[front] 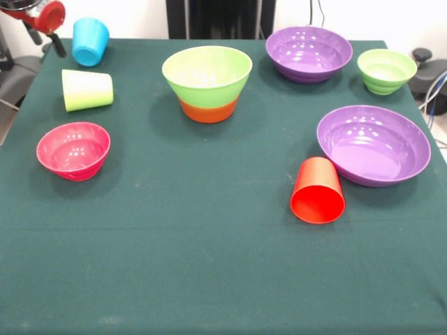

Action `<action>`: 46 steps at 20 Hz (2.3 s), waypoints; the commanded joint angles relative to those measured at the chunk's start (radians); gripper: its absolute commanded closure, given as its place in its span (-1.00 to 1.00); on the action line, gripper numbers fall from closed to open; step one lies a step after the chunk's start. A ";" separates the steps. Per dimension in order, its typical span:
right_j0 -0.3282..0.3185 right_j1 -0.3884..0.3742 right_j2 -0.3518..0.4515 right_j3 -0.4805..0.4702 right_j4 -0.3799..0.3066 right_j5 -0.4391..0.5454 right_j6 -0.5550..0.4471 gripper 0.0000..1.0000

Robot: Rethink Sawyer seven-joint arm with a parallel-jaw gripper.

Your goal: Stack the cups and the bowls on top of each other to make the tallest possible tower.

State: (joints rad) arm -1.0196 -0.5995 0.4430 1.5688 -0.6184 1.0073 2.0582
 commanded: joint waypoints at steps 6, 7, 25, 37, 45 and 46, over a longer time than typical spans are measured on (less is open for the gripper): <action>0.131 0.077 0.032 -0.107 -0.004 0.095 -0.153 -1.00; 0.134 0.087 0.028 -0.117 -0.004 0.098 -0.154 -1.00; 0.201 0.193 0.006 -0.201 0.003 0.008 -0.073 -1.00; 0.244 0.174 0.022 -0.119 0.060 -0.162 0.061 -1.00; 0.269 0.190 -0.028 -0.134 0.078 -0.213 0.085 -1.00; 0.285 0.179 -0.051 -0.143 0.063 -0.236 0.113 -1.00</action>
State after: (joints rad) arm -0.7977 -0.4371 0.4311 1.4115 -0.5441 0.8595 2.0582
